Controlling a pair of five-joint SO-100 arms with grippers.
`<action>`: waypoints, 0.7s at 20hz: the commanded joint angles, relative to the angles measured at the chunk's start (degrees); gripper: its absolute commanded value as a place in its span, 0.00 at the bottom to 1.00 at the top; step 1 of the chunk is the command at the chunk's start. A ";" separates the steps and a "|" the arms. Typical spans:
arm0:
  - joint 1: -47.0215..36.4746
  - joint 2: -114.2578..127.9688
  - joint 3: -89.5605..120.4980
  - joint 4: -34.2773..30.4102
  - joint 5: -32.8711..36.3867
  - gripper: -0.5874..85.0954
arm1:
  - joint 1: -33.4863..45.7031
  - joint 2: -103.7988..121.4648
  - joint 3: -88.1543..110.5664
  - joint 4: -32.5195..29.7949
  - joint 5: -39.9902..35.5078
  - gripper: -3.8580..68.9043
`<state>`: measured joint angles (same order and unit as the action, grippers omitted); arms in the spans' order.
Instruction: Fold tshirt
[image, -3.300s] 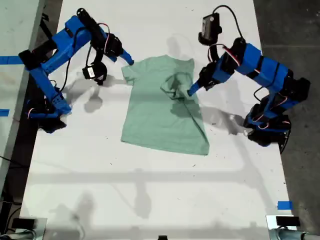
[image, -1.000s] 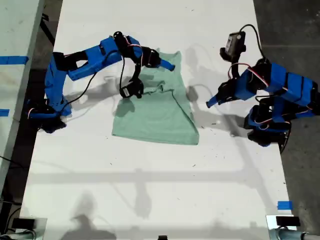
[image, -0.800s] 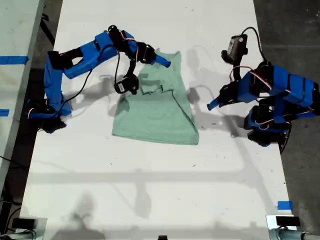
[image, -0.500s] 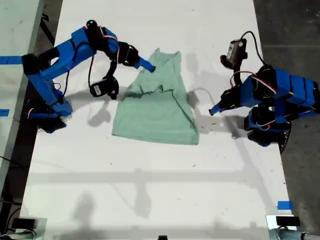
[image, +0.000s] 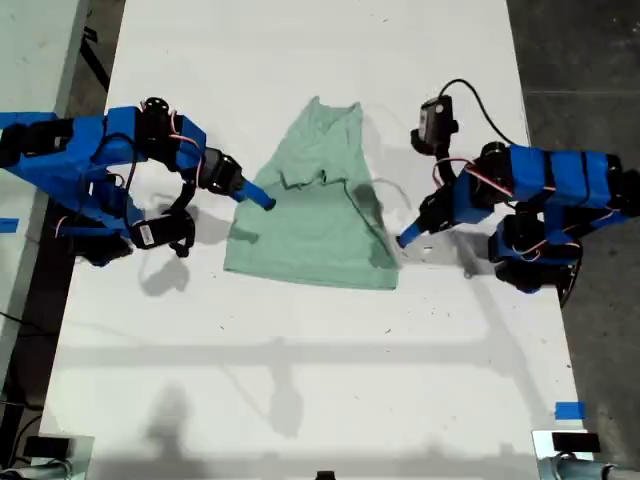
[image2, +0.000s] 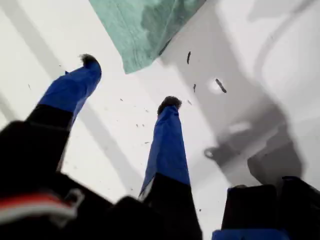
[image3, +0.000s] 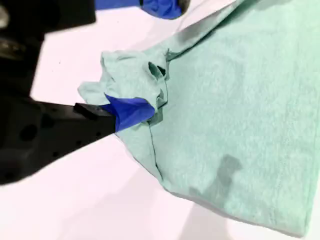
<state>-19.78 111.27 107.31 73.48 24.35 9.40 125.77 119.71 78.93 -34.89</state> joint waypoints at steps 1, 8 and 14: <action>1.05 -0.62 -0.70 -2.20 -0.79 0.33 | 2.64 -5.27 -1.14 -8.44 -1.85 0.47; 0.00 -2.90 -0.70 -3.78 0.26 0.33 | 5.01 -21.88 6.68 -27.86 -2.20 0.45; -0.79 -4.39 -0.79 -4.39 0.62 0.33 | 5.80 -28.48 4.39 -27.16 -3.96 0.12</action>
<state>-19.69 106.70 107.31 70.05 24.35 14.33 96.86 126.74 51.33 -37.18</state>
